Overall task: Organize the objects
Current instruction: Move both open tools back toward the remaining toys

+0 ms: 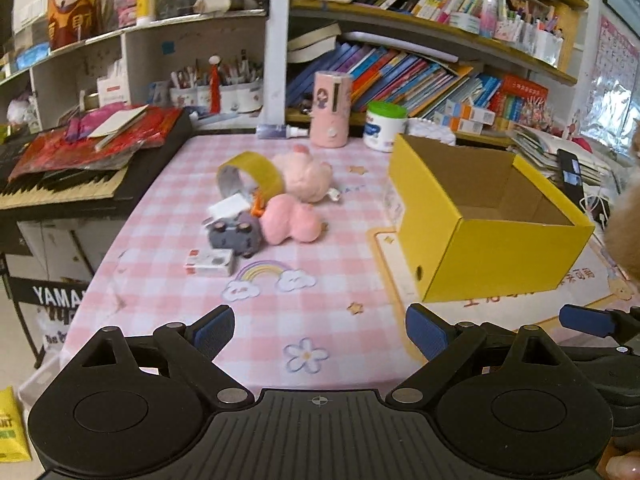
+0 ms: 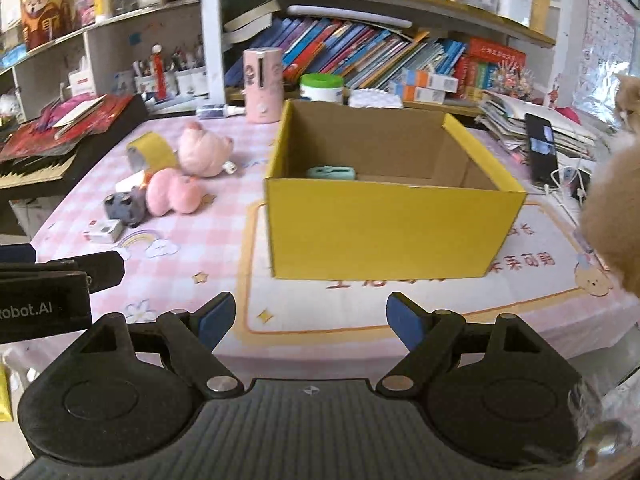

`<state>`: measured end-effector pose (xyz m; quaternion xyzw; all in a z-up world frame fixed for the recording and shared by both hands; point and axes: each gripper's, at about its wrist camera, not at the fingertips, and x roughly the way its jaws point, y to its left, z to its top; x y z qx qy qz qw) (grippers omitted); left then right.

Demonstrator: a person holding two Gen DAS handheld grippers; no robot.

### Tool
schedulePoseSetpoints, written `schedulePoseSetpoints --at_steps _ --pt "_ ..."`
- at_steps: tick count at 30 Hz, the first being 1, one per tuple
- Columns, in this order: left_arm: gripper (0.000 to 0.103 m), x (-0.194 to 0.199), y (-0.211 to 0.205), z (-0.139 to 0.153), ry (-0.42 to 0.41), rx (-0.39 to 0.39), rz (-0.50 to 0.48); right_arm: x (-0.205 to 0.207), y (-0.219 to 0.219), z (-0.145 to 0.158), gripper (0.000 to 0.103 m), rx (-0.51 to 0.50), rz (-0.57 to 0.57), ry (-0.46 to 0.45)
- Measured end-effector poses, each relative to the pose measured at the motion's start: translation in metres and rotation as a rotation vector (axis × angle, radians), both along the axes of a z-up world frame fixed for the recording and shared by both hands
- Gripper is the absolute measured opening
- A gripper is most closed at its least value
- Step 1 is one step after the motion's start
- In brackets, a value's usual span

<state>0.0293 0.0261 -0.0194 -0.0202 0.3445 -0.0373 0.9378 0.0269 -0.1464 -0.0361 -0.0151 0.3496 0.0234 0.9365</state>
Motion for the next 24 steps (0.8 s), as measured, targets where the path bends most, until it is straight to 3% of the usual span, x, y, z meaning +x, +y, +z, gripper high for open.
schedulePoseSetpoints --at_steps 24 --pt "0.094 -0.018 0.072 -0.001 -0.002 -0.029 0.076 -0.011 0.082 0.001 0.086 -0.021 0.119 0.003"
